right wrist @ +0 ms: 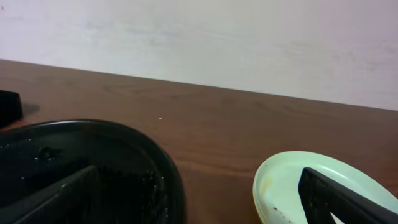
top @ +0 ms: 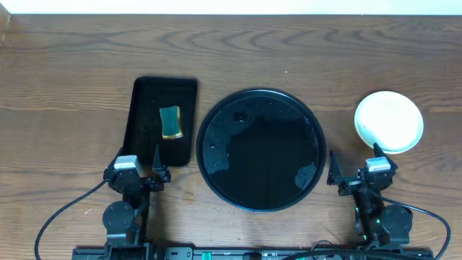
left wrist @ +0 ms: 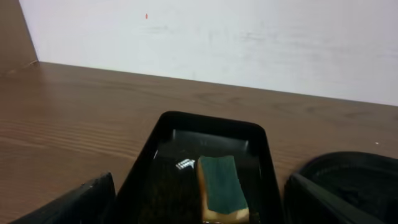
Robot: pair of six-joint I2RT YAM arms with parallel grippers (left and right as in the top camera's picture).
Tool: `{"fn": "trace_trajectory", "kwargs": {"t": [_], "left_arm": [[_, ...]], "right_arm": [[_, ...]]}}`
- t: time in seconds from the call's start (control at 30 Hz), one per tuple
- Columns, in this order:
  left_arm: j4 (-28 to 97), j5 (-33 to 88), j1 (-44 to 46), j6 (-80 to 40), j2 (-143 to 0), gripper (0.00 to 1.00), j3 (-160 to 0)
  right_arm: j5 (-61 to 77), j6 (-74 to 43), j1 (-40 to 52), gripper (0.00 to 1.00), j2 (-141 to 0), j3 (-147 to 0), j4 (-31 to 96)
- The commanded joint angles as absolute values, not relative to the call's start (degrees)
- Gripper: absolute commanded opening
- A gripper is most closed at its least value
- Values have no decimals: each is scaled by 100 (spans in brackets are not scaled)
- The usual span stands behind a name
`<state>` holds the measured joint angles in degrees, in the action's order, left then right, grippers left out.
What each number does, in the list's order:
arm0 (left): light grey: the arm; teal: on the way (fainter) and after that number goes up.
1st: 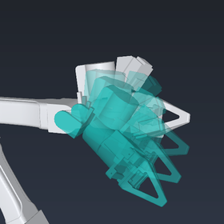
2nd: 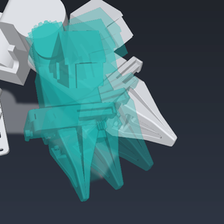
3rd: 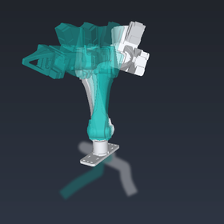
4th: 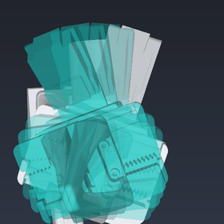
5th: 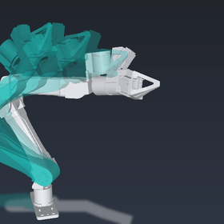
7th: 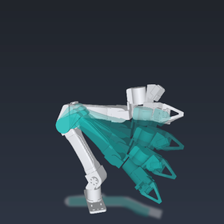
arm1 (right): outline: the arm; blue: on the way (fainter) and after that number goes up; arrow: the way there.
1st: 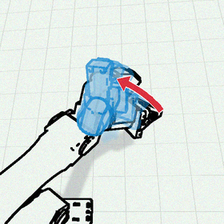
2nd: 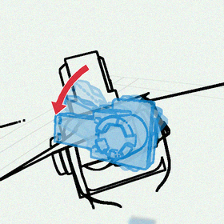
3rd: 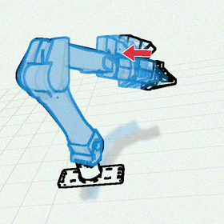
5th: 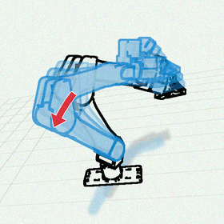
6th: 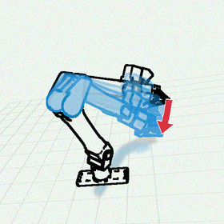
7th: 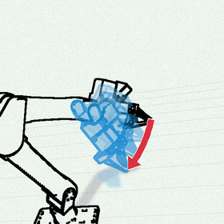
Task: Clean dirty plates on tray and stack at the side
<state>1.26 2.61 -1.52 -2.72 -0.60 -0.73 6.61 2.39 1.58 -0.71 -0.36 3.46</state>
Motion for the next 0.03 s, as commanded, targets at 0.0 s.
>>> {"fn": "trace_trajectory", "kwargs": {"t": [0.0], "left_arm": [[403,143,-191,-215,-23,88,-23]], "right_arm": [[666,329,137,99,-38,-32,368]]}}
